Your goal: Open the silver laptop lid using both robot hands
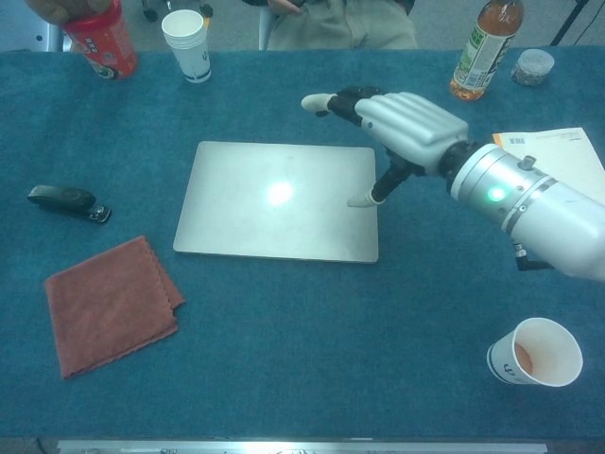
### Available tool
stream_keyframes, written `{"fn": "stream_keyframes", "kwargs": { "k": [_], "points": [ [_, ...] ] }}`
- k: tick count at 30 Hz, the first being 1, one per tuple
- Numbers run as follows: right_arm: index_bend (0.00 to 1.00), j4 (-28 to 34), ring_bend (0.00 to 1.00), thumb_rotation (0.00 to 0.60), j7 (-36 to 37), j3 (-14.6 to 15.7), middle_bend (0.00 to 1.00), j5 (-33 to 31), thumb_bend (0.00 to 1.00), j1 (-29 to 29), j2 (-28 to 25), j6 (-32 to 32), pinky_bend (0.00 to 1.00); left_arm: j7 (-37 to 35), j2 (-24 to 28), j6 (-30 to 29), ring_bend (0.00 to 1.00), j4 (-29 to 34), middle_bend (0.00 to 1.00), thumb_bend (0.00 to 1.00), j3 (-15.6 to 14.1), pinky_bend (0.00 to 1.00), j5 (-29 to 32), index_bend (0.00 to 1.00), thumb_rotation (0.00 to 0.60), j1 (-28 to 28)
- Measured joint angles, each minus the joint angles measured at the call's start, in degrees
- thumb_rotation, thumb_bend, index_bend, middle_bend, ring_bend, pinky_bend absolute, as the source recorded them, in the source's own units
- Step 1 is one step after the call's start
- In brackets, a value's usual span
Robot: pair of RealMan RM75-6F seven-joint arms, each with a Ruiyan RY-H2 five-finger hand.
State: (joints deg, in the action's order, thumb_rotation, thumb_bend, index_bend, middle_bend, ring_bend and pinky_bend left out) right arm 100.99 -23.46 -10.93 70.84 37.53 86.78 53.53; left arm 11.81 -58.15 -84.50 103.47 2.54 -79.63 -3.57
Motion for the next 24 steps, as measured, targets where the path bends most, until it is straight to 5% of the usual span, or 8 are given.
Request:
{"fn": "stream_keyframes", "kwargs": {
  "k": [24],
  "points": [
    [0.08,-5.59,0.00,0.600,-14.11,2.04,0.13,-9.93,0.00,7.86,15.22,1.01,0.05,-3.60,-0.09,0.09,0.11,-2.52,0.15,0.55,-0.21,0.17,-0.31,0.14,0.600,0.48]
  ]
}}
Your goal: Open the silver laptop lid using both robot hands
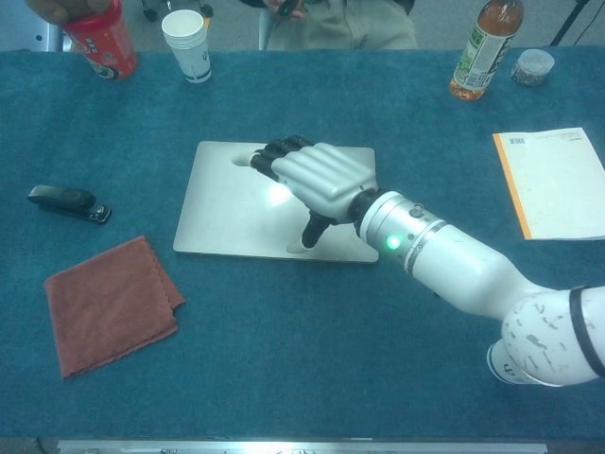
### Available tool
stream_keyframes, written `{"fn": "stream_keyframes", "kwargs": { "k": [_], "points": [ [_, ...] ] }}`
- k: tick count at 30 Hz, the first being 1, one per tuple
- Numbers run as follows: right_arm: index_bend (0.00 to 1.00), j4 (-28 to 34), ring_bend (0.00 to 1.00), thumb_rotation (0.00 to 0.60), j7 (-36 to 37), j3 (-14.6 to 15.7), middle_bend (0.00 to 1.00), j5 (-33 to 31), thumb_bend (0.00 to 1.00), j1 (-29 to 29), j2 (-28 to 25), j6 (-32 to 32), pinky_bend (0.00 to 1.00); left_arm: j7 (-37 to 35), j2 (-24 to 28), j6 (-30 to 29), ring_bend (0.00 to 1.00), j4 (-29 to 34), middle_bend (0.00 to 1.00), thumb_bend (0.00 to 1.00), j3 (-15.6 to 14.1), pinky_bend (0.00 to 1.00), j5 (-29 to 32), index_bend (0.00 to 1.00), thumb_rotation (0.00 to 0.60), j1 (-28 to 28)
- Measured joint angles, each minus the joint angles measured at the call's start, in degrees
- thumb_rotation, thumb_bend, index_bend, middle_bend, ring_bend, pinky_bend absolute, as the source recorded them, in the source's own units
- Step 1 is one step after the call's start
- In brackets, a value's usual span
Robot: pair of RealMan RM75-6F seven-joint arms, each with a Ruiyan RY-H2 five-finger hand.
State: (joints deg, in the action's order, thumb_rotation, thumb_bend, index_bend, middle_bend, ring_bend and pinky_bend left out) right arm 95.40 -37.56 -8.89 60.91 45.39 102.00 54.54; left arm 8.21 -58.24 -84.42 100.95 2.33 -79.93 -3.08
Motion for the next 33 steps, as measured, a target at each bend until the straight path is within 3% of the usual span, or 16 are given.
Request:
{"fn": "stream_keyframes", "kwargs": {
  "k": [14,33],
  "points": [
    [0.08,-8.57,0.00,0.600,-4.48,1.19,0.13,-2.27,0.00,2.55,9.14,1.96,0.05,-2.30,0.17,0.08,0.11,-1.57,0.15,0.55,-0.08,0.17,-0.17,0.14,0.600,0.34],
    [0.08,-17.40,0.00,0.600,-6.72,0.65,0.13,-2.78,0.00,3.74,15.22,2.33,0.05,-4.21,-0.22,0.80,0.11,-3.46,0.15,0.55,0.15,0.17,0.11,0.14,0.600,0.22]
  ]
}}
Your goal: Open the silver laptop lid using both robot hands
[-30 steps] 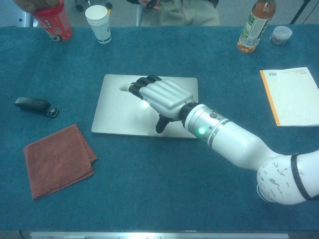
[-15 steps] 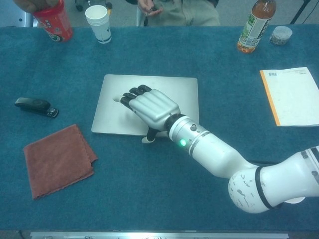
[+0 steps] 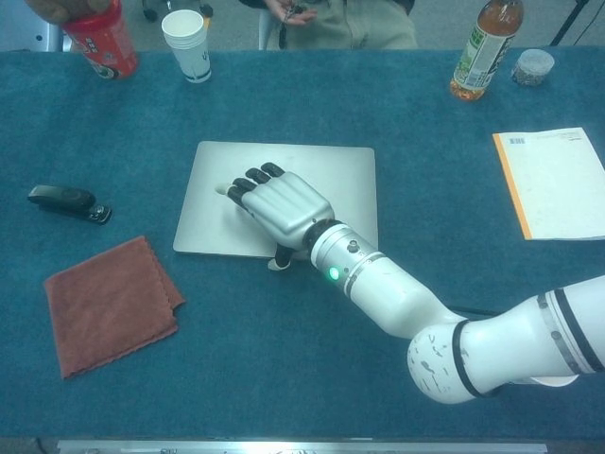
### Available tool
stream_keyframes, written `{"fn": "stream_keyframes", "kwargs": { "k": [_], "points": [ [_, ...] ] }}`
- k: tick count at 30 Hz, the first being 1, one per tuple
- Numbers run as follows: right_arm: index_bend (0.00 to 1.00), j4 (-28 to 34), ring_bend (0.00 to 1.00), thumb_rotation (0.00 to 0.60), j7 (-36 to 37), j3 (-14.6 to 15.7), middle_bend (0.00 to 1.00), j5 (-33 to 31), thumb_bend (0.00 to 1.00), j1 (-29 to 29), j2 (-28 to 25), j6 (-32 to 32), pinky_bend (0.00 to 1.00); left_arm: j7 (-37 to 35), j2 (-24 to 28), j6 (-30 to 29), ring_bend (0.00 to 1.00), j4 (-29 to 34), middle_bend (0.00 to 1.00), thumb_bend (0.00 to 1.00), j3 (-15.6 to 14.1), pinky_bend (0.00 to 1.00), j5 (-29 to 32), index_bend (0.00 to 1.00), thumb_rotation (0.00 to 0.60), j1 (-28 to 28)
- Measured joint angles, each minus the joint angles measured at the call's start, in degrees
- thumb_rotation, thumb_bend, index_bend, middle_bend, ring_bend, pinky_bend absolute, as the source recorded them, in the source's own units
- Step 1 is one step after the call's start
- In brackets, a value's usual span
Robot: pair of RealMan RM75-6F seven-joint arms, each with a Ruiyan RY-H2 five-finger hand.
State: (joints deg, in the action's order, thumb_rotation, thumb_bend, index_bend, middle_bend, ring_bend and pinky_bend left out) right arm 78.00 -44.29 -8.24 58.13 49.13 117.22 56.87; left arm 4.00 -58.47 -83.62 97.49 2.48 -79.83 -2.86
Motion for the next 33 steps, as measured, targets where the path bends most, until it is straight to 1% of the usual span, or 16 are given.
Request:
{"fn": "stream_keyframes", "kwargs": {
  "k": [8,12,22,28,33],
  "points": [
    [0.08,-2.03,0.00,0.600,-0.21,-0.59,0.13,-0.30,0.00,0.30,1.34,-0.55,0.05,-0.62,-0.22,0.30,0.11,-0.53,0.15,0.55,0.00,0.17,0.05,0.14,0.600,-0.04],
    [0.08,-2.04,0.00,0.600,-0.14,-0.80,0.13,-0.14,0.00,0.25,1.58,-0.48,0.05,-0.79,-0.29,0.20,0.11,-0.64,0.15,0.55,0.02,0.17,-0.04,0.14,0.600,0.01],
    [0.08,-1.63,0.00,0.600,-1.49,-1.21,0.13,-0.95,0.13,0.46,1.27,-0.81,0.05,-0.97,-0.15,0.99,0.11,-0.85,0.15,0.55,-0.16,0.17,0.30,0.14,0.600,-0.01],
    [0.07,-1.00,0.00,0.600,-2.80,-1.83,0.13,-1.13,0.24,1.04,1.02,-0.63,0.05,-0.96,0.14,1.14,0.11,-0.64,0.15,0.55,-0.12,0.17,0.48,0.14,0.600,-0.10],
    [0.06,-0.40,0.00,0.600,-3.85,-2.07,0.13,-1.60,0.29,1.27,0.79,-0.27,0.05,-1.36,0.00,1.39,0.11,-1.05,0.15,0.55,-0.13,0.17,0.62,0.14,0.600,-0.10]
  ]
}}
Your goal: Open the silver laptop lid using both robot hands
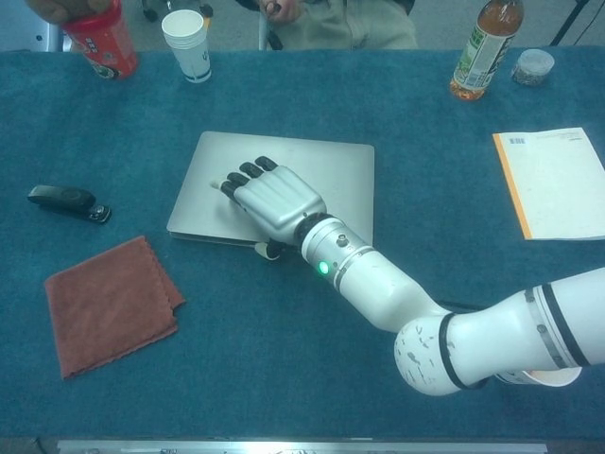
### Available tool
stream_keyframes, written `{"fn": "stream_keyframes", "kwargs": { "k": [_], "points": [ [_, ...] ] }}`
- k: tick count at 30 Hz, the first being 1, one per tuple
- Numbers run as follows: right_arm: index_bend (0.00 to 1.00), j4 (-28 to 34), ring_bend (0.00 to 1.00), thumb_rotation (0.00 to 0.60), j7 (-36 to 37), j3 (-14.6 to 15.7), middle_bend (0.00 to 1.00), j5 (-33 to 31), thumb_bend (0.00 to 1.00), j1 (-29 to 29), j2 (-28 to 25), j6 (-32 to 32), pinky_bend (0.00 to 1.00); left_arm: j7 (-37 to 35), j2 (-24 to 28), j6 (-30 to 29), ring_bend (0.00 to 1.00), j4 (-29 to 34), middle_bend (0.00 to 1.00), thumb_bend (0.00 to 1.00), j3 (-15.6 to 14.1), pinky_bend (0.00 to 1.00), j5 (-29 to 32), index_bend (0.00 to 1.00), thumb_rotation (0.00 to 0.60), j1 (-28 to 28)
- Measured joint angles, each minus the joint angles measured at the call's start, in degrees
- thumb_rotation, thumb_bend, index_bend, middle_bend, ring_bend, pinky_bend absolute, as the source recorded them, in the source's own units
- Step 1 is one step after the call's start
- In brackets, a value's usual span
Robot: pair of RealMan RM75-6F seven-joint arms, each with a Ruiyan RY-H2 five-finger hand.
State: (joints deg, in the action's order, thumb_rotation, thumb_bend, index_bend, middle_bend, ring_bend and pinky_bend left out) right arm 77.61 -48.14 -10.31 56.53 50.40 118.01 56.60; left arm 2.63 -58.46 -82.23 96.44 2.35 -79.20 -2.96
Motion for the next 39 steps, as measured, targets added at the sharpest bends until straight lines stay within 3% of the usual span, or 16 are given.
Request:
{"fn": "stream_keyframes", "kwargs": {
  "k": [9,25,33,37,39],
  "points": [
    [0.05,1.99,0.00,0.600,-2.80,-0.21,0.13,-0.49,0.38,0.35,-1.35,1.41,0.05,-0.76,-0.26,0.91,0.11,-1.06,0.15,0.55,0.17,0.17,0.44,0.15,0.600,-0.36],
    [0.05,6.45,0.00,0.600,-7.13,-3.31,0.13,-2.14,0.38,2.38,-5.14,4.15,0.05,-1.45,-0.07,6.88,0.11,-1.34,0.19,0.55,-1.41,0.17,-0.74,0.22,0.600,-2.79],
    [0.05,7.27,0.00,0.600,-8.27,-3.72,0.13,-3.17,0.38,3.30,-5.80,5.17,0.05,-5.83,0.55,13.65,0.13,-1.92,0.20,0.55,-3.25,0.17,-4.80,0.23,0.598,-6.50],
    [0.05,7.44,0.00,0.600,-8.79,-3.87,0.13,-3.67,0.38,3.68,-6.02,5.67,0.05,-7.65,0.75,16.73,0.13,-2.40,0.18,0.55,-4.41,0.15,-8.00,0.23,0.521,-8.87],
    [0.05,7.66,0.00,0.600,-9.06,-3.95,0.13,-3.89,0.38,3.88,-6.19,5.92,0.05,-8.37,0.78,17.87,0.13,-2.62,0.17,0.55,-4.95,0.14,-9.83,0.23,0.446,-10.09]
  ]
}}
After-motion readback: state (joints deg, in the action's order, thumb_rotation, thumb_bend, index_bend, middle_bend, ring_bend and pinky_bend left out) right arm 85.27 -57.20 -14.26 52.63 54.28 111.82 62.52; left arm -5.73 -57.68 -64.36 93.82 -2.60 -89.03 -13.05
